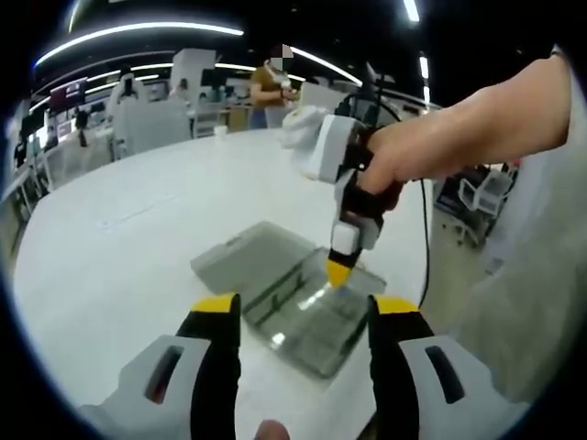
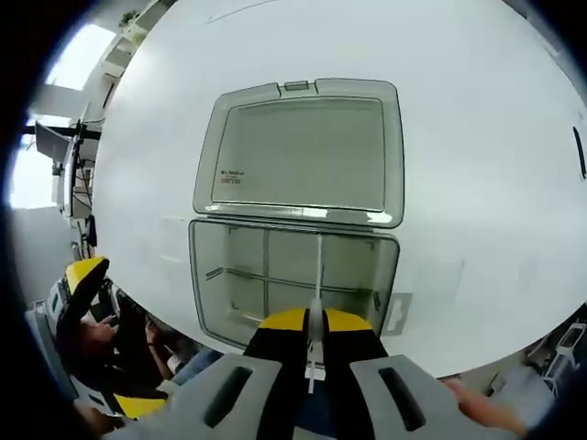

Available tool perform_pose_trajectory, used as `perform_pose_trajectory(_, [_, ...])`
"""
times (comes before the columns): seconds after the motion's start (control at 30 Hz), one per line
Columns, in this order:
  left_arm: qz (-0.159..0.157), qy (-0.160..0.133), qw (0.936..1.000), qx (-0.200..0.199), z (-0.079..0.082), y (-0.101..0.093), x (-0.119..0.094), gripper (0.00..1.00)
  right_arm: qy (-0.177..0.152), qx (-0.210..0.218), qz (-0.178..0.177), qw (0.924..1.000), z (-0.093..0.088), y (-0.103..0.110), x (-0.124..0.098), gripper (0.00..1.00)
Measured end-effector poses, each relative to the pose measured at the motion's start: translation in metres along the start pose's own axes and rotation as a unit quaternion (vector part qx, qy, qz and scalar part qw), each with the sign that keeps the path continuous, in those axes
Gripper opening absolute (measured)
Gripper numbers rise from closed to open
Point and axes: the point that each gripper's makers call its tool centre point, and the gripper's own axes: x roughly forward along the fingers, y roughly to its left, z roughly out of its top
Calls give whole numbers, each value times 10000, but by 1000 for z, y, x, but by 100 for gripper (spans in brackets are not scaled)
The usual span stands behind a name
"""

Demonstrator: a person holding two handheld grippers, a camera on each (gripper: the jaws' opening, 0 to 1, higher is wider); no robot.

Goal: Insert the divider into the dual guide fixture by aligning both edges with the guide slots and pushing it downward to the bottom, including one-sided entry, uneven engagement, binding, and posture correction.

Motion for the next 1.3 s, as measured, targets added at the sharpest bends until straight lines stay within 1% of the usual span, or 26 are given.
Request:
perform_pose_trajectory(0.17, [2,0,10000,-17,0,0,0,54,5,-20,-19,10000,1,-1,3,0])
perform_pose_trajectory(0.33, [8,4,10000,-37,-2,1,0,54,26,52,9,10000,1,-1,2,0])
perform_pose_trajectory(0.9, [-5,0,10000,-44,-1,1,1,54,55,30,39,10000,4,1,2,0])
perform_pose_trajectory(1.13, [0,-5,10000,-41,-1,2,2,54,59,-31,31,10000,-1,3,-1,0])
perform_pose_trajectory(1.3, [-6,0,10000,-44,-1,1,2,54,55,-23,34,10000,-1,1,-1,0])
